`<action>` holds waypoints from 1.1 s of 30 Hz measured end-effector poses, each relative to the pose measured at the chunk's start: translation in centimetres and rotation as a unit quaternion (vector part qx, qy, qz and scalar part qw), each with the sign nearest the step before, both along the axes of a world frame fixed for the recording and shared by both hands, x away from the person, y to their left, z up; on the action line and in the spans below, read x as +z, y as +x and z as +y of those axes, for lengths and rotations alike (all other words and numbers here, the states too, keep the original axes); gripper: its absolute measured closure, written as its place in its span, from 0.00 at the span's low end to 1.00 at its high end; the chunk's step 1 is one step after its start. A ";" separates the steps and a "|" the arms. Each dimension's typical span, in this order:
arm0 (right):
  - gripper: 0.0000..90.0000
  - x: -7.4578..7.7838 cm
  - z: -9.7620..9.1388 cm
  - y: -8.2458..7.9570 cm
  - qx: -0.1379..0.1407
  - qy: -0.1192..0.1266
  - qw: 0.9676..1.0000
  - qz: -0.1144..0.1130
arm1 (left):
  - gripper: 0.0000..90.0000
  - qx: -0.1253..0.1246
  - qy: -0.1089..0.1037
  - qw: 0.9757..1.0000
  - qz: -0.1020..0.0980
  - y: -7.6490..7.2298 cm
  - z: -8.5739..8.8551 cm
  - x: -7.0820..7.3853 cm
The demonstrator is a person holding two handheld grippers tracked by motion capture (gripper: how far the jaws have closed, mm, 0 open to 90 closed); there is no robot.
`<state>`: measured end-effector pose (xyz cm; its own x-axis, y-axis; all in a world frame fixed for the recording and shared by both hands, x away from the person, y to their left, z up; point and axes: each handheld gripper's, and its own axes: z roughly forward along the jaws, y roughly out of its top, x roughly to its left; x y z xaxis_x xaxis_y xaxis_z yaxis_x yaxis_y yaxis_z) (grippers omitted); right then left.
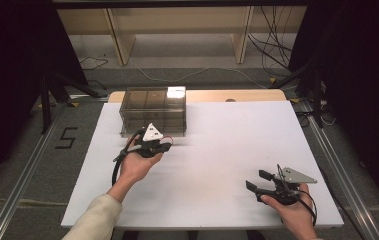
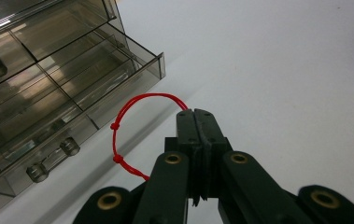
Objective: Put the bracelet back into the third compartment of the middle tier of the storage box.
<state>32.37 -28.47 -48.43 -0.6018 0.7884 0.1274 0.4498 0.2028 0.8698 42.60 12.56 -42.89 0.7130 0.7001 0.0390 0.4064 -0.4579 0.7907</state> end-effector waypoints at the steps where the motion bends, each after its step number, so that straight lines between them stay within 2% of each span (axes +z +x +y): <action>1: 0.35 0.0 0.0 0.0 0.000 0.000 1.000 0.000 | 1.00 0.000 -0.001 1.000 0.000 0.0 0.0 0.0; 33: 0.35 0.0 0.0 0.0 0.000 0.001 1.000 0.000 | 1.00 -0.003 -0.001 1.000 -0.013 0.9 -0.9 0.9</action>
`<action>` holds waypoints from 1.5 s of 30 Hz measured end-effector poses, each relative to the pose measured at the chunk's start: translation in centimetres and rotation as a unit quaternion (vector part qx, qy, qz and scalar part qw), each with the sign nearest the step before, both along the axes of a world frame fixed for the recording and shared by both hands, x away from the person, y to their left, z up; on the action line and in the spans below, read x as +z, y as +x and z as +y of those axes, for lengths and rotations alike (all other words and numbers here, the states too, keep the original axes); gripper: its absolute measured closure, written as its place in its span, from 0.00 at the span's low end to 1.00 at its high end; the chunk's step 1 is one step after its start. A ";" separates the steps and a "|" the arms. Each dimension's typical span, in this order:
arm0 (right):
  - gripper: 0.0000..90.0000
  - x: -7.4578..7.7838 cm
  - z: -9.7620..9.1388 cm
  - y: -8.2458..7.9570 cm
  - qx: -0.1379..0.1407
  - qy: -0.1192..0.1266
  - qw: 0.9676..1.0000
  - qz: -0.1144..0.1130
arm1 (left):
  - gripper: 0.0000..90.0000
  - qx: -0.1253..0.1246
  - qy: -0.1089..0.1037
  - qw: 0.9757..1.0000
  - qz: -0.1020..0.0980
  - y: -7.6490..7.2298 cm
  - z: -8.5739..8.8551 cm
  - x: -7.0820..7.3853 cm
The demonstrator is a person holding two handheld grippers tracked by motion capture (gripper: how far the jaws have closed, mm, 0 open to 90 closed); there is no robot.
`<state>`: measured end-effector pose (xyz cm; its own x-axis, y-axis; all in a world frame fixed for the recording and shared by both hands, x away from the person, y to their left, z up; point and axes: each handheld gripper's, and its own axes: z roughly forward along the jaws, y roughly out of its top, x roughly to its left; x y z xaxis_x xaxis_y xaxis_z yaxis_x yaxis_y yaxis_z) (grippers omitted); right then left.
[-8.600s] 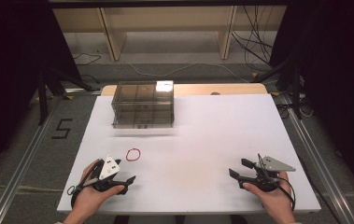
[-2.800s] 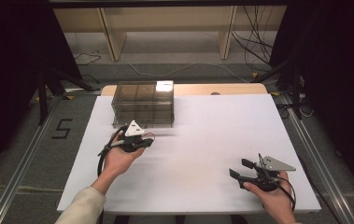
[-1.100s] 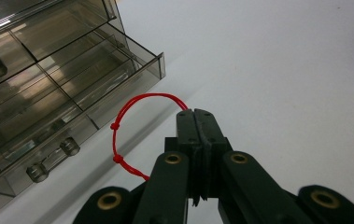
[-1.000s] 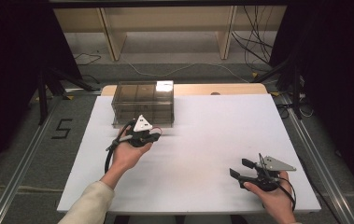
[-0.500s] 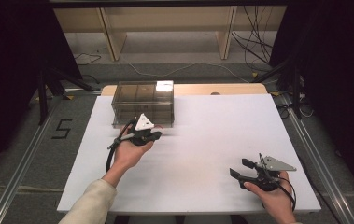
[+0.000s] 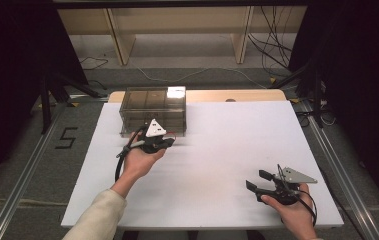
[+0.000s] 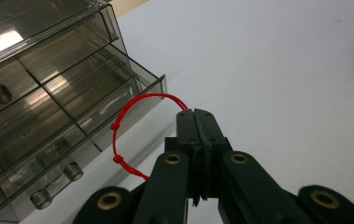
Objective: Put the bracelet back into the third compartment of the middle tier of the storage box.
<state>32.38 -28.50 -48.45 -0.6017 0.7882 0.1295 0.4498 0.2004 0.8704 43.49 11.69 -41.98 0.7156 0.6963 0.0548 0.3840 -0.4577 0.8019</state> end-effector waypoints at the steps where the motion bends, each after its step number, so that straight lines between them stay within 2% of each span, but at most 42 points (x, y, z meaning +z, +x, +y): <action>1: 0.35 0.0 0.0 0.0 0.000 0.000 1.000 0.000 | 1.00 -0.001 0.000 1.000 -0.001 0.1 -0.1 0.1; 12: 0.35 0.0 0.0 0.0 0.000 0.000 1.000 0.000 | 1.00 0.002 -0.004 1.000 -0.001 0.4 -0.3 0.4; 45: 0.35 0.0 0.0 0.0 0.000 0.000 1.000 -0.002 | 1.00 0.005 0.006 1.000 0.001 1.9 -0.9 0.8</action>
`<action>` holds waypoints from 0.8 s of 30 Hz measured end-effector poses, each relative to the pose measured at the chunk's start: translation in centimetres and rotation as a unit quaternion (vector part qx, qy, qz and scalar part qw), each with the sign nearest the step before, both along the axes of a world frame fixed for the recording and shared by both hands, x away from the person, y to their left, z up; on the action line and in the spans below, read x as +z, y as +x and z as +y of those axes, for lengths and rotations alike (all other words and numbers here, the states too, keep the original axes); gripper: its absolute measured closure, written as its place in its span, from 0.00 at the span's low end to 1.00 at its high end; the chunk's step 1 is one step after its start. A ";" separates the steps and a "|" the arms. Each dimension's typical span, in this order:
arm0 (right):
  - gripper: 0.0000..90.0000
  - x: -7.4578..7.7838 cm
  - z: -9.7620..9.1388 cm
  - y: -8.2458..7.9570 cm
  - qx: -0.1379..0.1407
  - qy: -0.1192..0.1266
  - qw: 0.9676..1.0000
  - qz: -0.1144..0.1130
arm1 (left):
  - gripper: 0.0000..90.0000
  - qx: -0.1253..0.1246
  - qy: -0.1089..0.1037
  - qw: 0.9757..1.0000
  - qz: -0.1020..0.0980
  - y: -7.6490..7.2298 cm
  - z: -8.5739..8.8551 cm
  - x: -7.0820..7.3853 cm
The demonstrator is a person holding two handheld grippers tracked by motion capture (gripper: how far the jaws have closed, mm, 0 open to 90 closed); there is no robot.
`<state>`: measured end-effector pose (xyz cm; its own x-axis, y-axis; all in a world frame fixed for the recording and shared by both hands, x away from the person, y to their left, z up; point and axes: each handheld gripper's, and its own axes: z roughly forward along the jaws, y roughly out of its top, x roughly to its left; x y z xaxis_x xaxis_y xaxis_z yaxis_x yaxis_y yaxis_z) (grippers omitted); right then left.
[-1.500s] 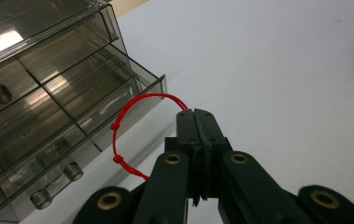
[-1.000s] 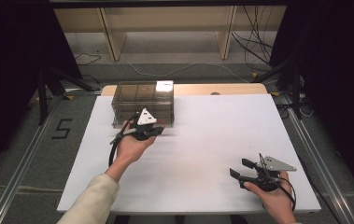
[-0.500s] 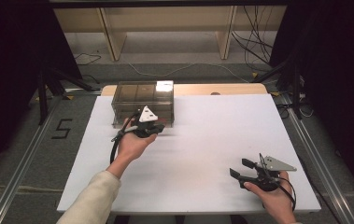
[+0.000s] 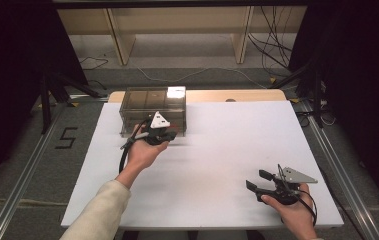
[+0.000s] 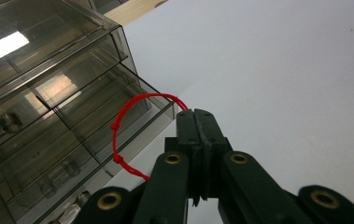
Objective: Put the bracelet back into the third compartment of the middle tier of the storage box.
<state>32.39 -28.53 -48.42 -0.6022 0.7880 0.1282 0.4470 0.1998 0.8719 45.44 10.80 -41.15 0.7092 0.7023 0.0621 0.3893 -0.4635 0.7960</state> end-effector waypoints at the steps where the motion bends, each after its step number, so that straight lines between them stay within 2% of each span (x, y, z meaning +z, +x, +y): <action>1: 0.35 0.0 0.0 0.0 0.000 0.000 1.000 0.000 | 1.00 0.002 -0.002 1.000 0.000 0.0 0.0 0.0; 24: 0.35 0.0 -0.1 0.0 0.000 0.000 1.000 0.000 | 1.00 0.002 0.012 1.000 0.004 1.4 -0.4 -0.1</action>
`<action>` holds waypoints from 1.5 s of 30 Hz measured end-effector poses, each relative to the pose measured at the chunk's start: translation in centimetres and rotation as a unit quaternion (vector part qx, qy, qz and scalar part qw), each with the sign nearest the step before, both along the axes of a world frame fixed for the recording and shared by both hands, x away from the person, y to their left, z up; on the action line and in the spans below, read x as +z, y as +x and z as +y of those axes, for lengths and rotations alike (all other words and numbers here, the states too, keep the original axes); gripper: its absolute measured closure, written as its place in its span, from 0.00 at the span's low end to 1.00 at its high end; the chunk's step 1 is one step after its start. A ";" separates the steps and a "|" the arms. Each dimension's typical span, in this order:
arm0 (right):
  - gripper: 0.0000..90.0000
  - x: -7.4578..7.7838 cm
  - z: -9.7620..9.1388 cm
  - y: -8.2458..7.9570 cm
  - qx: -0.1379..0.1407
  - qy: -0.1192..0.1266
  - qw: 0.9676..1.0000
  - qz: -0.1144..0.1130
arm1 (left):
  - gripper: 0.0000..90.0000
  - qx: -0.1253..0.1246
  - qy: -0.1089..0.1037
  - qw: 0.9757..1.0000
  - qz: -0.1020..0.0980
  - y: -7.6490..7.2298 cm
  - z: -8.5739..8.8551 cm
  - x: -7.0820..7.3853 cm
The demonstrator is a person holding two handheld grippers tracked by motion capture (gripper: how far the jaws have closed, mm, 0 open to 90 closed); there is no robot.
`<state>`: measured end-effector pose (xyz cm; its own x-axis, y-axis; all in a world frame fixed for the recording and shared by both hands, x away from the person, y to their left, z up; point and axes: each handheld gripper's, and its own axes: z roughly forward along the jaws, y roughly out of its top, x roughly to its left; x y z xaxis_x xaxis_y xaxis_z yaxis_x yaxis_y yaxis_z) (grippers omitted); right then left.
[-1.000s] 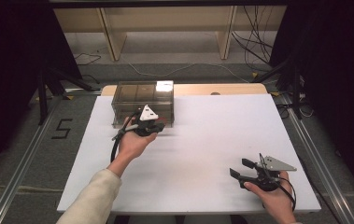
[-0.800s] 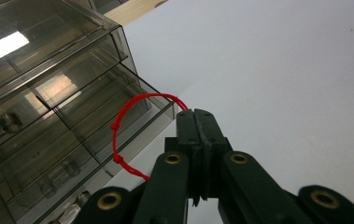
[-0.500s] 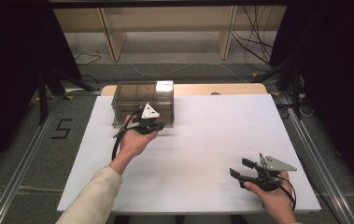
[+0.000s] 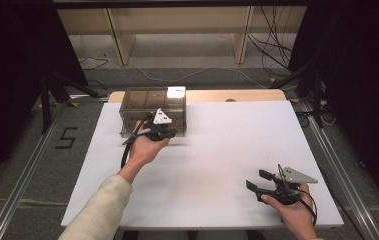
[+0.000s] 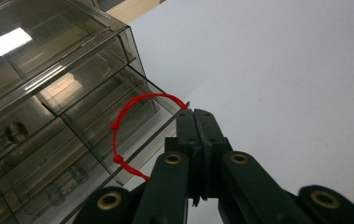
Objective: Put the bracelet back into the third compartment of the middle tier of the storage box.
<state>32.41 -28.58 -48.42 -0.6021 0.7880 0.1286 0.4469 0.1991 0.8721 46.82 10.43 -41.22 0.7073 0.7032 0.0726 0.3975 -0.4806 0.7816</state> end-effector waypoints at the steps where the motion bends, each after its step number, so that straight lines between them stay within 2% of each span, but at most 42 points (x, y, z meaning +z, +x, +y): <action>1: 0.35 0.0 0.0 0.0 0.000 0.000 1.000 0.000 | 1.00 0.000 0.001 1.000 0.000 0.1 0.0 0.0; 45: 0.35 0.0 0.0 0.0 0.001 0.001 1.000 0.000 | 1.00 0.003 0.018 1.000 0.008 2.4 -0.7 0.2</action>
<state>32.42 -28.62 -48.42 -0.6031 0.7870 0.1302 0.4459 0.1973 0.8731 49.17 9.76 -41.02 0.7043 0.7045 0.0874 0.4128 -0.5066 0.7570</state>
